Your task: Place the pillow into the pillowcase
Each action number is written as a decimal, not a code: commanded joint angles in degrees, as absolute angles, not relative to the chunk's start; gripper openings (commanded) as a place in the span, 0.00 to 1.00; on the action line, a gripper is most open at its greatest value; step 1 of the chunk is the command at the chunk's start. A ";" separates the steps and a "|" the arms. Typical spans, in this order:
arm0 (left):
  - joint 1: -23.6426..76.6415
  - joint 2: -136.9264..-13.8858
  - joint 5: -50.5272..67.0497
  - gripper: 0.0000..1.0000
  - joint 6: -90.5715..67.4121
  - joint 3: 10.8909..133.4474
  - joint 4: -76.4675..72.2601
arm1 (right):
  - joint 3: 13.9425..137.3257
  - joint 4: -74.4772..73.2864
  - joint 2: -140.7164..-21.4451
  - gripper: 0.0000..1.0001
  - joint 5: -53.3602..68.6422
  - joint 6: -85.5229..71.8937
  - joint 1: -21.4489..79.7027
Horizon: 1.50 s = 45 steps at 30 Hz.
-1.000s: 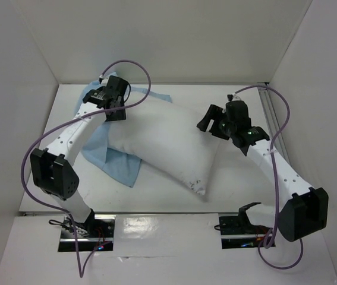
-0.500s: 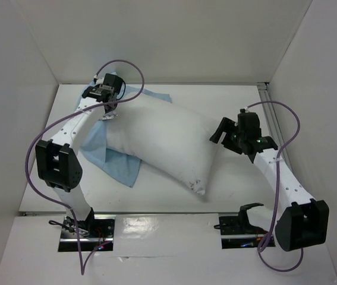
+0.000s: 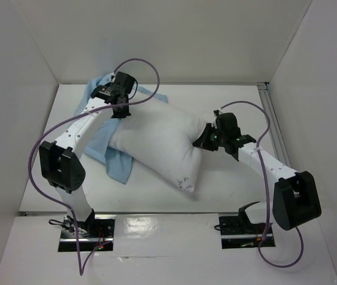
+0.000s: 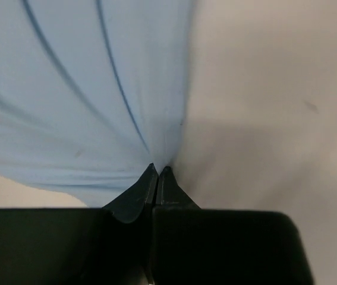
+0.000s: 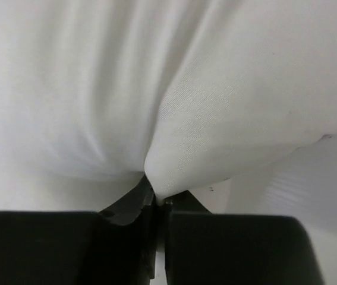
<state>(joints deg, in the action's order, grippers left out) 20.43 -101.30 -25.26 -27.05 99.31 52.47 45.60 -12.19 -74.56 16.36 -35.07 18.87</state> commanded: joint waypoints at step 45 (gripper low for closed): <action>25.84 -121.27 -24.35 0.78 -23.03 131.74 54.93 | 47.30 -22.52 -60.47 0.98 15.26 -41.02 11.53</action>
<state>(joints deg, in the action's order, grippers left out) 26.11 -119.70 -17.69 -24.36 127.55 53.23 50.78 -28.05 -62.17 7.01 -34.57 13.98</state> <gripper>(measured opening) 0.783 0.980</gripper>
